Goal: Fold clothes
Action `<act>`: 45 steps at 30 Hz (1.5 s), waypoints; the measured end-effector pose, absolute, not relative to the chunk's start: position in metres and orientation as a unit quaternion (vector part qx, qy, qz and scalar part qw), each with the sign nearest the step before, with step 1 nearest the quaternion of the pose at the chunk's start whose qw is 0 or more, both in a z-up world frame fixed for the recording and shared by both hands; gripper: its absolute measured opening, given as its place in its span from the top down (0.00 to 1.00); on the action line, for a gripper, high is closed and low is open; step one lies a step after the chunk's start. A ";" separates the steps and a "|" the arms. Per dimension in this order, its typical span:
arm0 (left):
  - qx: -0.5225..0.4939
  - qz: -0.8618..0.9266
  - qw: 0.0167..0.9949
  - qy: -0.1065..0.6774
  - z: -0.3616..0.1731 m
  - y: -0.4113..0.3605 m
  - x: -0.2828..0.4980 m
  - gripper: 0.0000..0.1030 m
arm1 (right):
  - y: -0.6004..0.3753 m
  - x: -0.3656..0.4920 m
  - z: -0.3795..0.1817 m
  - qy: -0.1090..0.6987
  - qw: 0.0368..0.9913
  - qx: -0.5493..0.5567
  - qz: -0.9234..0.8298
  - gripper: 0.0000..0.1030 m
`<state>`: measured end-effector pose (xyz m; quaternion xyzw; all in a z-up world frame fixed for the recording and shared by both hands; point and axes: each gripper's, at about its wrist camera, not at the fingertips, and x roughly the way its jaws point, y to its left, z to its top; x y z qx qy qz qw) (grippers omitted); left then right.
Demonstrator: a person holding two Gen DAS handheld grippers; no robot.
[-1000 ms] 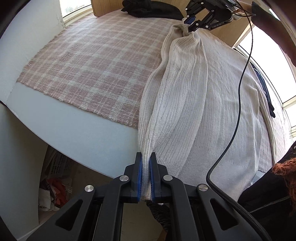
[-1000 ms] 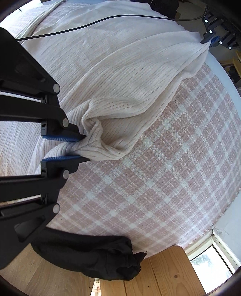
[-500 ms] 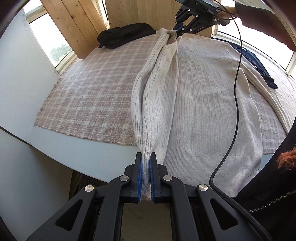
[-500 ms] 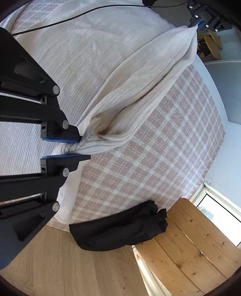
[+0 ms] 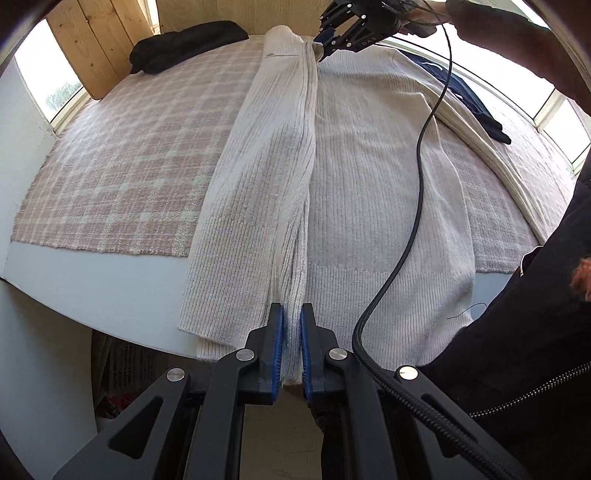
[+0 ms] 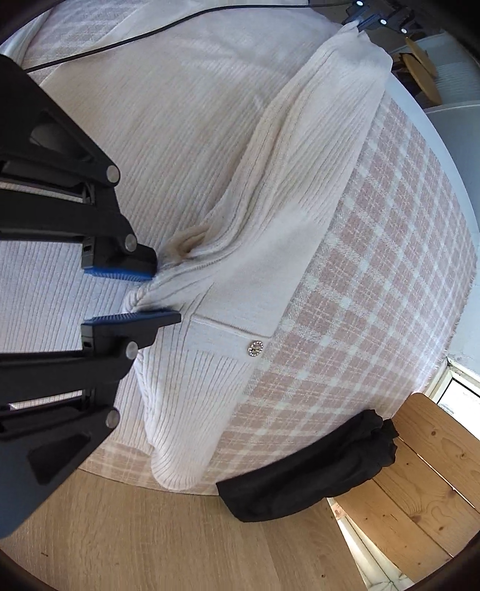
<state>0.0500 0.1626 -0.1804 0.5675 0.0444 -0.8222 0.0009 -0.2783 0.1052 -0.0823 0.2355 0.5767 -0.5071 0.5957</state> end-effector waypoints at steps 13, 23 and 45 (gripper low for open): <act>0.563 -0.820 -0.022 0.098 -0.169 0.148 0.066 0.94 | 0.116 -0.291 -0.102 0.605 0.576 0.245 -0.493 0.68; 0.527 -0.840 0.001 0.127 -0.146 0.121 0.066 0.94 | 0.136 -0.332 -0.065 0.500 0.582 0.363 -0.529 0.65; 0.595 -0.798 -0.042 0.083 -0.195 0.142 0.028 0.89 | 0.117 -0.394 -0.089 0.316 0.460 0.605 -0.568 0.64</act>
